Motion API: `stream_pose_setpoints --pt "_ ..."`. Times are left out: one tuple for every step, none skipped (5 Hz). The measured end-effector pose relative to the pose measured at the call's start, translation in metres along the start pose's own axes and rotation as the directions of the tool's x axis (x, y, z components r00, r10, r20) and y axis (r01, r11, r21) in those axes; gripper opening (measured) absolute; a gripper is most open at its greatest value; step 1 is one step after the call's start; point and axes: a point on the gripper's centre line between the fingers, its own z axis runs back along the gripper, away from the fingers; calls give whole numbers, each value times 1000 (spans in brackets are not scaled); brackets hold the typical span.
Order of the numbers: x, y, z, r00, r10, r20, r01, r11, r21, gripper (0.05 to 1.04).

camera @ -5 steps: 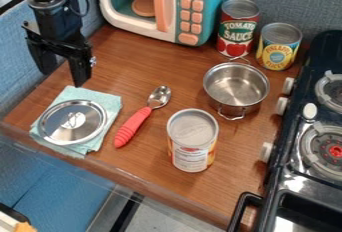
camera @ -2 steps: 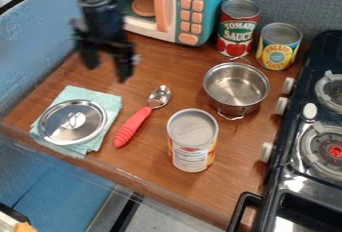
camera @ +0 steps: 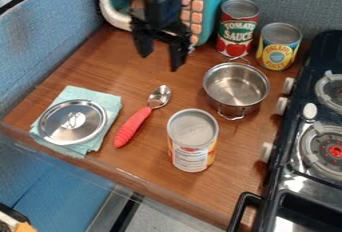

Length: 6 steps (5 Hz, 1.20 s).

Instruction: Moved a silver pot to the upper left side of table

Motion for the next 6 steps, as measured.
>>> stream_pose_setpoints --pt "19 -7 -23 999 41 -31 -41 999 -11 999" --pt "30 -16 -41 997 62 -56 -63 998 -16 999" --pt "40 -27 -49 996 71 -57 -72 997 -23 999" --pt "50 -45 -52 998 48 -46 -49 998 -27 999" --pt "48 -48 -68 995 54 -86 -57 998 -24 955" --pt "41 -46 -83 990 69 -123 -70 998 -2 674"
